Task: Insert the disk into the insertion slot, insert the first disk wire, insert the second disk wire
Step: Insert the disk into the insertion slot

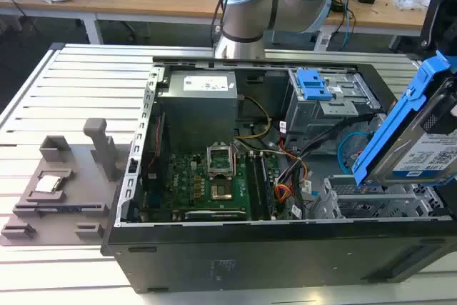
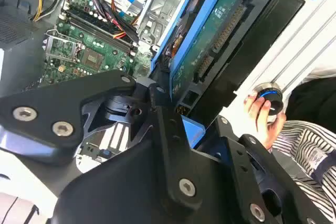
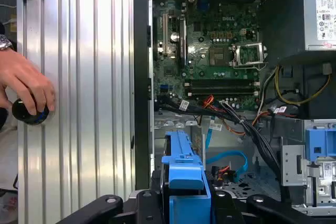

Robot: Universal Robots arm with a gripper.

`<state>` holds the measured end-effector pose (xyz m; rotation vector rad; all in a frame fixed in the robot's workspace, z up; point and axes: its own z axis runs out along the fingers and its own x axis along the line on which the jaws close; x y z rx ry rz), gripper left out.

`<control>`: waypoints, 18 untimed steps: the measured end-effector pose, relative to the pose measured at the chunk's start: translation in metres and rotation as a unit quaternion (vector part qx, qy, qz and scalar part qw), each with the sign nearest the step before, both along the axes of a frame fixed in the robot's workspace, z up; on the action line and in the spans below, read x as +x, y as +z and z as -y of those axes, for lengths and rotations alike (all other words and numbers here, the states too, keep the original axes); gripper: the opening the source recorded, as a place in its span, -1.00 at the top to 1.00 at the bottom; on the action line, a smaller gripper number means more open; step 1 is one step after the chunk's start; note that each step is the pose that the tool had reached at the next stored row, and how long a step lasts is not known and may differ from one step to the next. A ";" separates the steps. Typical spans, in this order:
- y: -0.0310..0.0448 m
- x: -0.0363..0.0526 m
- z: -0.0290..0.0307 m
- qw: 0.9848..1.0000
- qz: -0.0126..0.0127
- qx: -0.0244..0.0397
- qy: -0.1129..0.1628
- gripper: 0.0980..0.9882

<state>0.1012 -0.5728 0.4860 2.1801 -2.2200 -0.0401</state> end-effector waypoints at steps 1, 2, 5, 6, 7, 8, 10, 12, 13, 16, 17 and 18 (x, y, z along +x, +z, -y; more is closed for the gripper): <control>-0.0018 0.0000 0.0000 1.000 0.000 0.000 0.000 0.39; -0.0063 0.0000 0.0000 1.000 0.000 0.000 0.000 0.39; -0.0118 0.0000 0.0000 1.000 0.000 0.000 0.000 0.39; -0.0127 0.0000 0.0000 1.000 0.000 0.000 0.000 0.39; -0.0150 0.0000 0.0000 1.000 0.000 0.000 0.000 0.39; -0.0171 0.0000 0.0000 1.000 0.000 0.000 0.000 0.39; -0.0204 0.0000 0.0000 1.000 0.000 0.000 0.000 0.39; -0.0277 0.0000 0.0000 1.000 0.000 0.000 0.000 0.39; -0.0295 0.0000 0.0000 1.000 0.000 0.000 0.000 0.39; -0.0385 0.0000 0.0000 1.000 0.000 0.000 0.000 0.39; -0.0403 0.0000 0.0000 1.000 0.000 0.000 0.000 0.39; -0.0419 0.0000 0.0000 1.000 0.000 0.000 0.000 0.39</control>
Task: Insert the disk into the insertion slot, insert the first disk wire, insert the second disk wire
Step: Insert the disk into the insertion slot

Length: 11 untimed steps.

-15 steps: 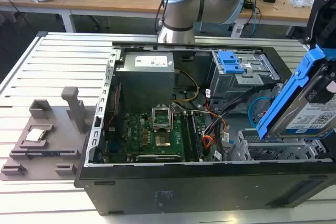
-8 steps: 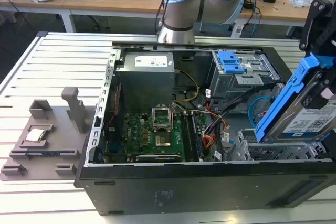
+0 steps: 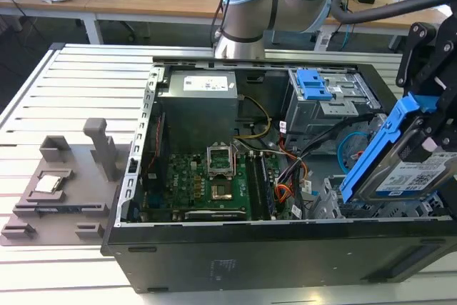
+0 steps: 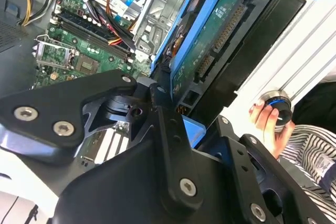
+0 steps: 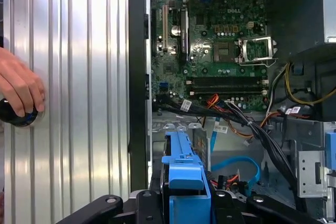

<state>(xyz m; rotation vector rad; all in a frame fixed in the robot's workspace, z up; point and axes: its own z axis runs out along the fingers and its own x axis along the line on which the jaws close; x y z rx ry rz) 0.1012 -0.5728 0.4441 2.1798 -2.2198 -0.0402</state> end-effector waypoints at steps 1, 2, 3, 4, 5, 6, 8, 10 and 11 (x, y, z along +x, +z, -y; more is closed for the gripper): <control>-0.0015 0.0000 -0.0001 1.000 0.000 0.000 0.000 0.39; -0.0029 0.0001 -0.0017 1.000 0.000 0.000 0.000 0.39; -0.0032 0.0001 -0.0038 1.000 0.000 0.000 0.000 0.39; -0.0033 0.0001 -0.0065 1.000 0.000 0.000 0.000 0.39; -0.0035 0.0000 -0.0123 1.000 0.000 0.000 0.000 0.39; -0.0037 0.0000 -0.0196 1.000 0.000 0.000 0.000 0.39; -0.0058 0.0009 -0.0227 1.000 0.000 0.000 0.000 0.39; -0.0093 0.0021 -0.0227 1.000 0.000 0.000 0.000 0.39; -0.0111 0.0025 -0.0227 1.000 0.000 0.000 0.000 0.39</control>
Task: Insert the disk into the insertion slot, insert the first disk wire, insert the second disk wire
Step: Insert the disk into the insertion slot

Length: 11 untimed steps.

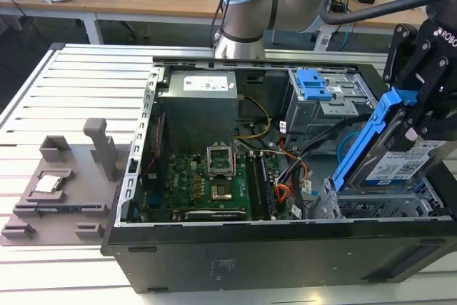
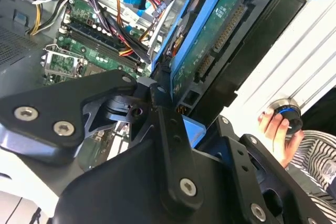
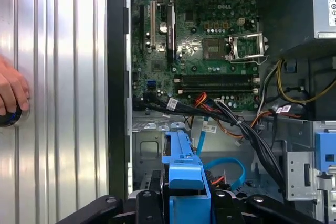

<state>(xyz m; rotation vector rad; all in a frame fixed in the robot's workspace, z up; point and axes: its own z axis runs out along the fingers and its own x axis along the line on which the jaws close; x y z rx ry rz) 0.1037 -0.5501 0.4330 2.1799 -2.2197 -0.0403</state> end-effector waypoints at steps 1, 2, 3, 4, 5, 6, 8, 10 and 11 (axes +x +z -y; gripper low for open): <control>-0.0011 0.0001 0.0000 1.000 0.000 0.000 0.000 0.39; -0.0020 0.0001 0.0000 1.000 0.000 0.000 0.000 0.39; -0.0041 0.0002 -0.0001 1.000 0.000 0.000 0.000 0.39; -0.0056 0.0002 -0.0001 1.000 0.000 0.000 0.000 0.39; -0.0071 0.0003 -0.0001 1.000 0.000 0.000 0.000 0.39; -0.0090 0.0002 0.0000 1.000 0.000 0.000 0.000 0.39; -0.0123 0.0002 -0.0001 1.000 0.000 0.000 0.000 0.39; -0.0152 0.0002 -0.0001 1.000 0.000 0.000 0.000 0.39; -0.0173 0.0002 0.0000 1.000 0.000 0.000 0.000 0.39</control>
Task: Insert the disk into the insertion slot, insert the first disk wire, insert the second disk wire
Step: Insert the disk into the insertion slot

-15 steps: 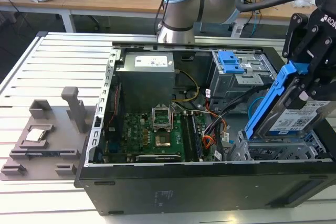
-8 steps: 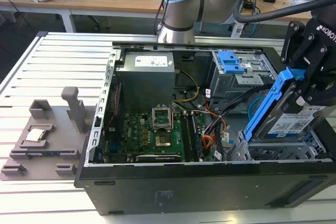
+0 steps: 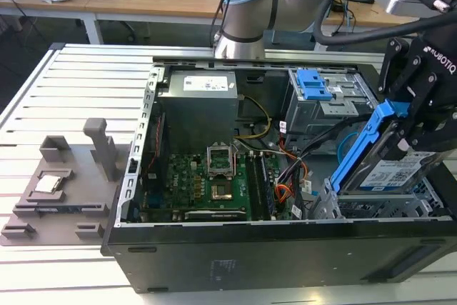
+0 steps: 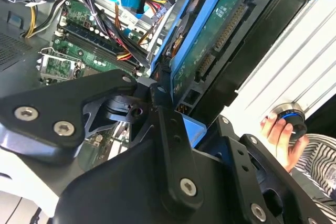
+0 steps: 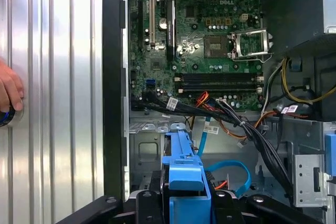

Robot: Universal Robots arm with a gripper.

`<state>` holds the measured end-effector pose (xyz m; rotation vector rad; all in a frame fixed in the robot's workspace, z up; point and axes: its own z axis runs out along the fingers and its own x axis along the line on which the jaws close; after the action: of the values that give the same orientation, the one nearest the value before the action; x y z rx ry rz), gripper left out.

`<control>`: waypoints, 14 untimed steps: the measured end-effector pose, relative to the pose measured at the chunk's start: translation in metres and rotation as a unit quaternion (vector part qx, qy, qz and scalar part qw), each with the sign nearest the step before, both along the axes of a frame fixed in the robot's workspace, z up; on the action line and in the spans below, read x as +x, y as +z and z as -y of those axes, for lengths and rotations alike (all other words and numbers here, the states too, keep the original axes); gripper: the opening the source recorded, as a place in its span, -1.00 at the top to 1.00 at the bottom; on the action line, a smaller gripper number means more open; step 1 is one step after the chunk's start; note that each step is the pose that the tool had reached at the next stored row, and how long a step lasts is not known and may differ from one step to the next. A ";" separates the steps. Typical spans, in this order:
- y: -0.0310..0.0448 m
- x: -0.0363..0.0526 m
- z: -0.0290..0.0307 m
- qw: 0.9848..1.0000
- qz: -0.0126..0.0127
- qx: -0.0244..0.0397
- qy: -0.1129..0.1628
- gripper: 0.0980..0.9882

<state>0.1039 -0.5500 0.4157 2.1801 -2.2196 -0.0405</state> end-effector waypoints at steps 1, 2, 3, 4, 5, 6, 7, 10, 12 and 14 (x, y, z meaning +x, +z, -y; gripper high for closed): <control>-0.0025 0.0000 0.0000 1.000 0.000 0.000 0.000 0.39; -0.0036 0.0000 -0.0001 1.000 0.000 0.000 0.000 0.39; -0.0047 0.0000 0.0000 1.000 0.000 0.000 0.000 0.39; -0.0057 0.0000 0.0000 1.000 0.000 0.000 0.000 0.39; -0.0063 0.0000 -0.0001 1.000 0.000 0.000 0.000 0.39; -0.0074 0.0000 0.0000 1.000 0.000 0.000 0.000 0.39; -0.0103 0.0000 0.0000 1.000 0.000 0.000 0.000 0.39; -0.0230 0.0000 0.0000 1.000 0.000 0.000 0.000 0.39; -0.0267 0.0000 0.0000 1.000 0.000 0.000 0.000 0.39; -0.0305 0.0000 0.0000 1.000 0.000 0.000 0.000 0.39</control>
<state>0.1039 -0.5500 0.3852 2.1799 -2.2194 -0.0408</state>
